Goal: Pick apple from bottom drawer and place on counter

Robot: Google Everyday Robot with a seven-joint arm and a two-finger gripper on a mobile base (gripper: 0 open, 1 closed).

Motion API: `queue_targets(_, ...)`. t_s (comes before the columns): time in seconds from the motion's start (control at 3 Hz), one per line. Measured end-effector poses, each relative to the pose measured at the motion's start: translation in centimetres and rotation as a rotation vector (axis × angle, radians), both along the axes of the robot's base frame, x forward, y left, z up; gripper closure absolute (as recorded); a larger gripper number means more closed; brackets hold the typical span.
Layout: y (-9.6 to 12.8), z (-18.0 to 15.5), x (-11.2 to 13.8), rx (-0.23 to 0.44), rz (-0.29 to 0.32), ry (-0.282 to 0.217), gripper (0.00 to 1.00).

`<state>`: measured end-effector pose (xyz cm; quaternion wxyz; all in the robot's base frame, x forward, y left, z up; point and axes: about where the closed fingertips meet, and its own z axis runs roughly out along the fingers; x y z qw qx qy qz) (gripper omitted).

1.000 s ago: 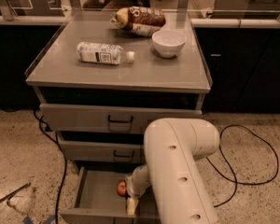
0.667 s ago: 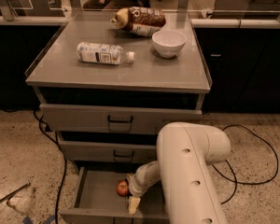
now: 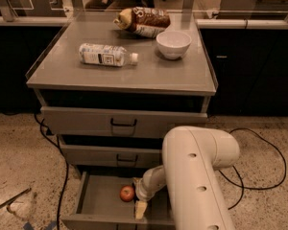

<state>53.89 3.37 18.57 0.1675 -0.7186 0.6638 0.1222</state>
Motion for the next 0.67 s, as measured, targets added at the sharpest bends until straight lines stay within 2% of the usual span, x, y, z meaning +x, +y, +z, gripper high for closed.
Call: queue_targets(0.67,0.14,-0.20,0.33,0.010,-0.002,0.001,0.00)
